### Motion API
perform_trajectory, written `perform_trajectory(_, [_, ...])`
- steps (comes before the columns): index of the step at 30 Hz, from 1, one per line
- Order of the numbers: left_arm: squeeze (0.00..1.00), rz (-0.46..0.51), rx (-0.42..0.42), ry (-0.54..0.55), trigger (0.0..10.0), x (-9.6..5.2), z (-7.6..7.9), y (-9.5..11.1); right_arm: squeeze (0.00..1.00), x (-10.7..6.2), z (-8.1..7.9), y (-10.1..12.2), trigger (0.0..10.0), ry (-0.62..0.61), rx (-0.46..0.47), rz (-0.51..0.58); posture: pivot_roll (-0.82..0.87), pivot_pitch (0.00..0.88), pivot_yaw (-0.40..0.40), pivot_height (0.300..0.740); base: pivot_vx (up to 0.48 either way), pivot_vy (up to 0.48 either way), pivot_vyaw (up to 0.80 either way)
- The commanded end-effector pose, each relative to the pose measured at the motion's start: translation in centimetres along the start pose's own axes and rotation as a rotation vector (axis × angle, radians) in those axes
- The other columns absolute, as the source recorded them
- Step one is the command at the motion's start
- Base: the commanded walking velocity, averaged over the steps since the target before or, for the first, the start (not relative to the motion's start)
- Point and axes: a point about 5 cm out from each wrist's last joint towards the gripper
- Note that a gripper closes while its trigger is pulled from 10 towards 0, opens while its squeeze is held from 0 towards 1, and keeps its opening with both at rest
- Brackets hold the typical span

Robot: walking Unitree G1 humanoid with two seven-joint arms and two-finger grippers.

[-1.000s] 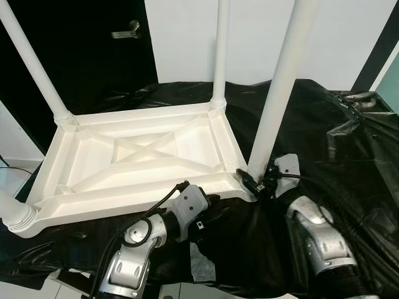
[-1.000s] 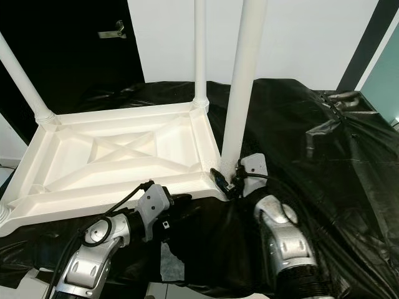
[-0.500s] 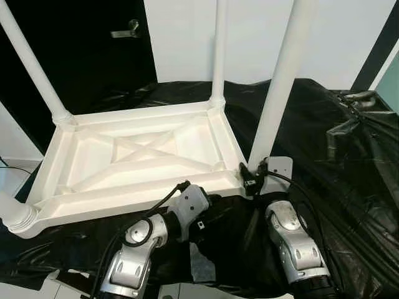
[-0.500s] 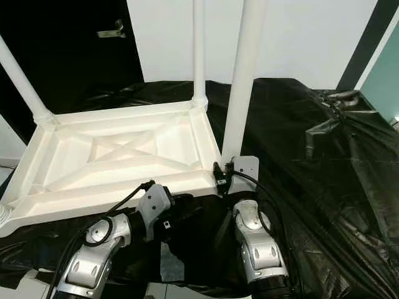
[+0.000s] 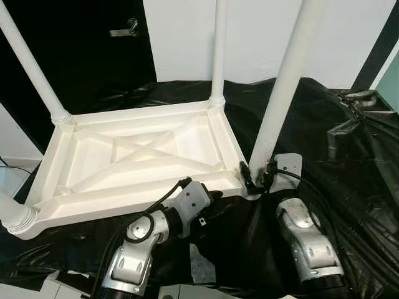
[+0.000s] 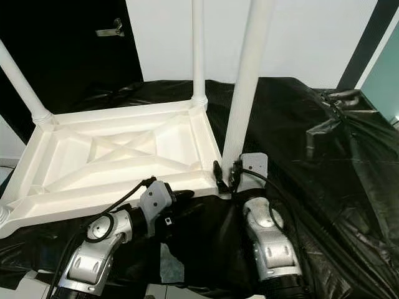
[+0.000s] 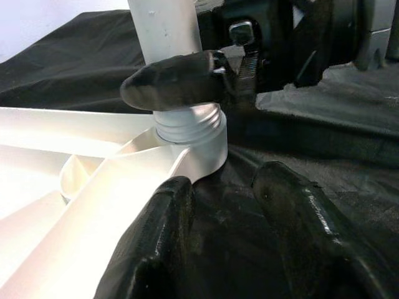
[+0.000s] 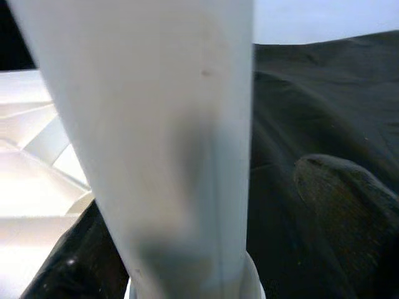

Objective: Building children table

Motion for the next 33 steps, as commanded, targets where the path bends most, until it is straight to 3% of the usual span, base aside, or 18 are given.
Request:
perform_trajectory(1, [0.00,-0.059,-0.002,0.127,10.0,0.0,-0.4,-0.6,0.75,0.0,-0.2,0.4,10.0,0.085,-0.013,0.002,0.05,0.000,0.007,0.740,0.000,0.000,0.00])
perform_trajectory(2, [0.00,-0.059,-0.002,0.127,10.0,0.0,-0.4,-0.6,0.00,0.0,-0.3,0.6,10.0,0.141,-0.027,-0.004,0.05,0.000,0.005,0.740,0.000,0.000,0.00])
perform_trajectory(6, [0.00,-0.055,-0.002,0.128,10.0,0.1,-0.5,-0.5,0.00,0.3,-0.4,0.6,10.0,0.248,-0.051,-0.025,0.05,0.000,0.002,0.740,0.000,0.000,0.00])
perform_trajectory(7, [0.00,-0.055,-0.002,0.135,10.0,0.1,-0.5,-0.4,0.00,0.5,-0.4,0.7,10.0,0.332,-0.072,-0.052,0.05,0.000,0.001,0.740,0.000,0.000,0.00])
perform_trajectory(15, [0.00,-0.064,-0.006,0.150,10.0,-0.3,-0.7,-0.6,0.00,0.5,0.5,0.7,10.0,0.493,-0.131,-0.150,0.05,0.000,0.005,0.740,0.000,0.000,0.00])
perform_trajectory(16, [0.00,-0.065,-0.005,0.149,10.0,-0.3,-0.7,-0.6,0.00,0.6,0.8,0.6,5.0,0.515,-0.138,-0.170,0.05,0.000,0.006,0.740,0.000,0.000,0.00])
perform_trajectory(17, [0.00,-0.065,-0.004,0.148,10.0,-0.3,-0.7,-0.6,0.00,0.6,1.0,0.6,3.5,0.533,-0.142,-0.185,0.05,0.000,0.006,0.740,0.000,0.000,0.00])
perform_trajectory(18, [0.00,-0.065,-0.004,0.148,10.0,-0.3,-0.7,-0.6,0.00,0.6,1.0,0.6,3.5,0.533,-0.142,-0.185,0.05,0.000,0.006,0.740,0.000,0.000,0.00])
perform_trajectory(19, [0.00,-0.065,-0.003,0.146,10.0,-0.3,-0.7,-0.6,0.00,0.7,1.2,0.6,0.0,0.542,-0.158,-0.190,0.05,0.000,0.008,0.740,0.000,0.000,0.00])
perform_trajectory(28, [0.00,-0.065,0.002,0.147,10.0,-0.3,-0.9,-0.6,0.00,0.7,1.7,0.0,0.0,0.513,-0.156,-0.219,0.06,0.000,0.012,0.740,0.000,0.000,0.00])
perform_trajectory(32, [0.00,-0.062,0.000,0.142,10.0,-0.3,-0.8,-0.5,0.00,0.5,1.9,-0.8,0.0,0.408,-0.162,-0.234,0.05,0.000,0.013,0.740,0.000,0.000,0.00])
perform_trajectory(33, [0.00,-0.062,0.001,0.141,10.0,-0.3,-0.7,-0.5,0.00,0.3,1.8,-1.0,6.2,0.381,-0.155,-0.234,0.06,0.000,0.014,0.740,0.000,0.000,0.00])
Point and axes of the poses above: a point about 5 cm out from each wrist's last joint towards the gripper, its own x axis pointing out of the wrist towards the gripper, its own y axis along the axis of the wrist's last joint, z = x × y, and after that the axes turned 15 degrees about x, right-handed
